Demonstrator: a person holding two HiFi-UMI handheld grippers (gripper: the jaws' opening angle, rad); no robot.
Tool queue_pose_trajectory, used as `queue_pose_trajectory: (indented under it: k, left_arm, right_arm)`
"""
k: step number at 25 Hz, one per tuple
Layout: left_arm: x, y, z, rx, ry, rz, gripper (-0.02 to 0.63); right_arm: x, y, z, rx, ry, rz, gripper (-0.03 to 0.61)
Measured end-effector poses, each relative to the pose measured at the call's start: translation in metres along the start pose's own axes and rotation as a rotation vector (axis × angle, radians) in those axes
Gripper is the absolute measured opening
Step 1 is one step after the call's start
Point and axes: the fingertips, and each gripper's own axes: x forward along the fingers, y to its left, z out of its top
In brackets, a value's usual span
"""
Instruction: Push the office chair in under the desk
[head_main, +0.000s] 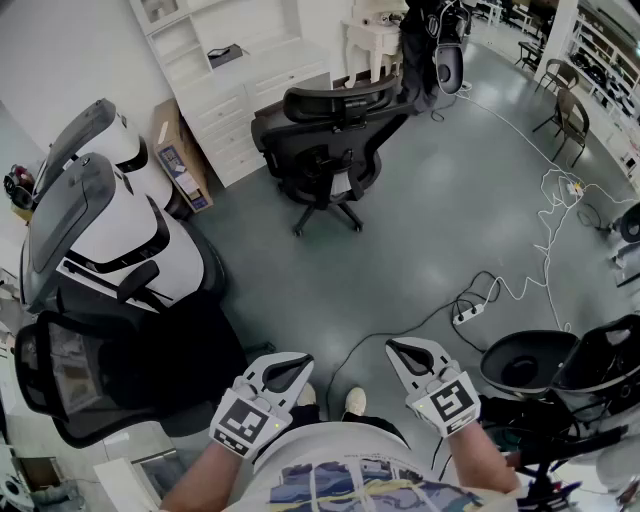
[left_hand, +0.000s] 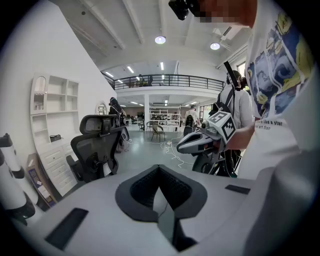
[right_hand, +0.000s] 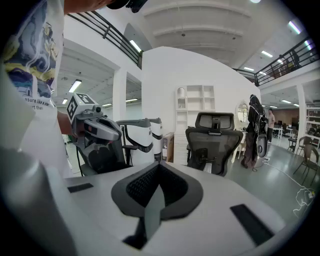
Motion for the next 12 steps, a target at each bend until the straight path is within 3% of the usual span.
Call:
queue_pose_trajectory:
  k: [6,12]
  left_arm:
    - [-0.002,0.001,0.008,0.026,-0.001,-0.011,0.012]
    - [0.001,0.005,0.006,0.002,0.002,0.011,0.012]
  right_arm:
    - [-0.003,0.002,0.010,-0.004,-0.011,-0.015,0.025]
    - [0.006,0.003,0.015,-0.022,-0.025,0.021,0.025]
